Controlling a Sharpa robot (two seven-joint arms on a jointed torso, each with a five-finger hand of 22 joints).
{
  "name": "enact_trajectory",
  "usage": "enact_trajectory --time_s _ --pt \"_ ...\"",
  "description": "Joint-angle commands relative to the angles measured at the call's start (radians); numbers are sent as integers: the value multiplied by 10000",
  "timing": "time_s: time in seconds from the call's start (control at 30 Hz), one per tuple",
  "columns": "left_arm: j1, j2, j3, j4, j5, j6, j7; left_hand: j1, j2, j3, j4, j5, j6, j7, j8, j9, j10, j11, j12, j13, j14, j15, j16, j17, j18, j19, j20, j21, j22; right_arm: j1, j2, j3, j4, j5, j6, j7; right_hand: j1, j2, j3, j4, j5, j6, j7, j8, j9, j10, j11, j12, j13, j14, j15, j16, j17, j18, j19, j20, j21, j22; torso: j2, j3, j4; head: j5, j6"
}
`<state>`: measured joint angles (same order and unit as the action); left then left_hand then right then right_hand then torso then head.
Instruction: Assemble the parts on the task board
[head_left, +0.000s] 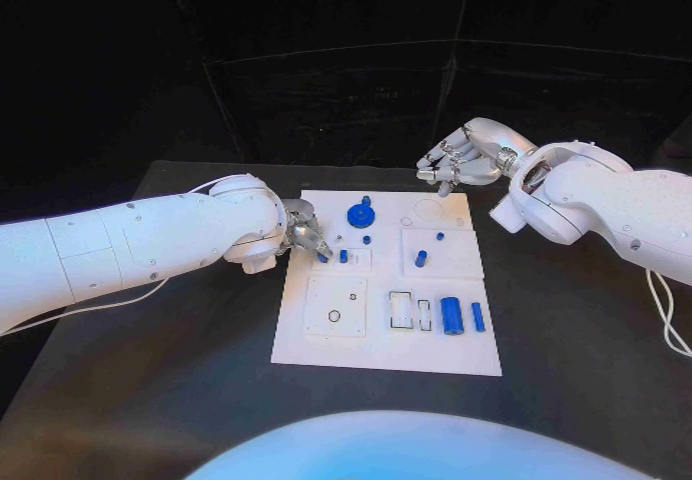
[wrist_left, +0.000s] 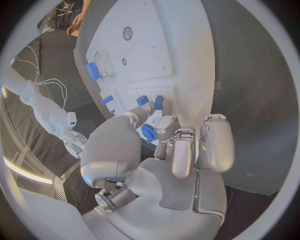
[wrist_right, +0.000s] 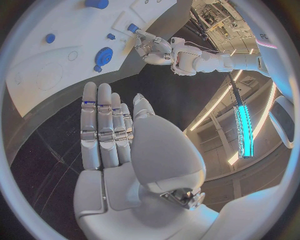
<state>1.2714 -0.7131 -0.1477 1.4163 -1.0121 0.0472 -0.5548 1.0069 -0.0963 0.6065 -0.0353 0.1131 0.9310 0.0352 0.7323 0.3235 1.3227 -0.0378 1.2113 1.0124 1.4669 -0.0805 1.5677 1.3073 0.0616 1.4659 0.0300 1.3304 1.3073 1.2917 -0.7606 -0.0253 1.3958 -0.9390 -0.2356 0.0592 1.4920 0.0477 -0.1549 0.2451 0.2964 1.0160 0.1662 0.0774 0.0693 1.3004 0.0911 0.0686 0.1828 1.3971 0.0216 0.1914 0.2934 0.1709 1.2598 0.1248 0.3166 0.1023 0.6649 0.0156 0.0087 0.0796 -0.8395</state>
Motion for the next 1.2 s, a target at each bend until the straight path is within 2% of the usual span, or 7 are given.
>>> enact_trajectory --time_s 0.03,0.23,0.6,0.8,1.2 --pt "-13 10 -11 -19 -62 60 -104 -175 -23 -178 92 -66 80 -13 -6 -51 63 28 74 40 1039 -83 31 2635 -30 187 -80 74 633 18 9 5 4 30 64 67 7 -69 22 63 29 -37 31 -51 -6 -48 -7 -29 -13 -17 30 -44 -14 121 34 35 -44 -12 0 2 7 2 -3" --pt "-13 30 -11 -129 -63 -192 -105 -667 -37 -760 552 -91 198 -13 25 -173 111 31 134 100 1039 -83 31 2635 -38 204 -86 96 665 18 18 5 4 30 61 72 7 -69 22 63 29 -37 31 -51 -6 -48 -7 -29 -13 -17 30 -44 -14 121 34 35 -44 -12 -2 2 -3 7 21" --pt "-12 102 -10 -216 -63 -306 -75 -882 -12 -1293 859 -157 260 -15 52 -312 140 30 171 140 1039 -87 31 2635 -47 223 -92 123 704 18 7 5 11 30 59 67 7 -69 22 63 29 -37 31 -51 -6 -48 -7 -29 -13 -17 30 -44 -14 121 34 35 -44 -12 5 5 -5 -9 25" --pt "-12 100 -10 -215 -62 -264 -7 -1047 -70 -1852 1092 -147 316 -20 86 -421 181 28 221 207 1039 -88 31 2635 -59 245 -90 162 751 18 -1 5 11 30 67 63 -5 -82 17 86 25 -56 43 -55 -6 -67 6 -28 -17 -31 42 -60 -18 118 30 44 -69 -26 0 2 1 -29 8" --pt "-15 40 -9 -67 -57 -270 129 -938 -46 -2130 1116 -135 348 -39 115 -483 209 17 251 253 1039 -92 31 2635 -60 252 -97 171 768 18 -4 5 11 30 78 68 -5 -82 17 86 25 -56 43 -55 -6 -67 6 -28 -17 -31 42 -60 -18 118 30 44 -69 -26 3 1 -1 -27 6"
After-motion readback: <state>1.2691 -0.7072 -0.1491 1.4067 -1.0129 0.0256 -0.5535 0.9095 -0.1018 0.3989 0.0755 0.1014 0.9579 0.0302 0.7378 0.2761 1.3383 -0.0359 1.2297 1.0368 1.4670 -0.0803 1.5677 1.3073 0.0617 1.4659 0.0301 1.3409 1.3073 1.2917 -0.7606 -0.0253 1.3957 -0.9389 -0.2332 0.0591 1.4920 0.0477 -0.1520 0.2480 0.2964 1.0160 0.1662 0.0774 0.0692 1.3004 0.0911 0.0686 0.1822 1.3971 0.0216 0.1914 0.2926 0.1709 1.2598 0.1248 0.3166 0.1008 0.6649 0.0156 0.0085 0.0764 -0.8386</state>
